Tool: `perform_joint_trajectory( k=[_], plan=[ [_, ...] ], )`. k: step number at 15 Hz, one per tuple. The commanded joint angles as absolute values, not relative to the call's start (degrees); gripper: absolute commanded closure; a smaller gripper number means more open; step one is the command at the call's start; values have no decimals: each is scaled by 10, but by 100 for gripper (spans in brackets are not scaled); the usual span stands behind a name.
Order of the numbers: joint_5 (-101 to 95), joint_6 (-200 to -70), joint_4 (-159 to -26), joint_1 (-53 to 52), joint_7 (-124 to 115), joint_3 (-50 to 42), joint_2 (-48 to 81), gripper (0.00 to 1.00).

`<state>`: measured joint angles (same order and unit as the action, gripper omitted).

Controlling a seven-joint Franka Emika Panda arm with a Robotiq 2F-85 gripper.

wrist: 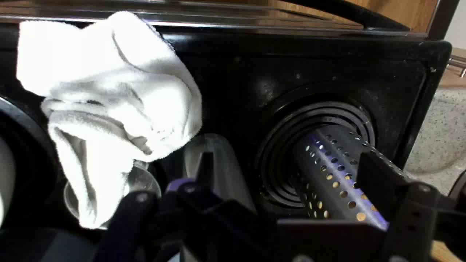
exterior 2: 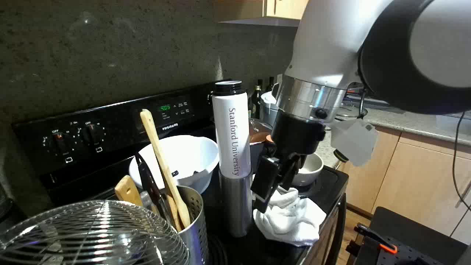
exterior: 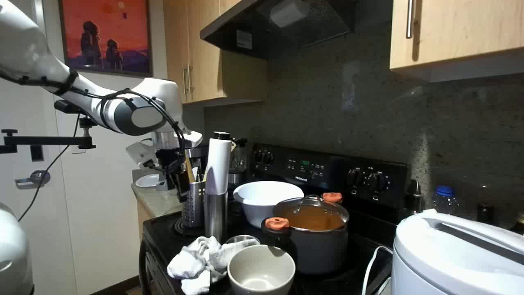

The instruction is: Put the white flask on the table

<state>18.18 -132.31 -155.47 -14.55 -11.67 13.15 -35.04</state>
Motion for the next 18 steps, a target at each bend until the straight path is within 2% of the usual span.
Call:
perform_joint_trajectory(
  k=[1,9,14,18],
  plan=[
    [179,-1322,-1554,-148,-119,128,-350,0],
    [85,-1190,-1539,-93,-153,125,-411,0],
    [-6,-1105,-1470,-29,-149,111,-430,0],
    [-43,-1096,-1394,-6,-142,103,-405,0]
  ],
)
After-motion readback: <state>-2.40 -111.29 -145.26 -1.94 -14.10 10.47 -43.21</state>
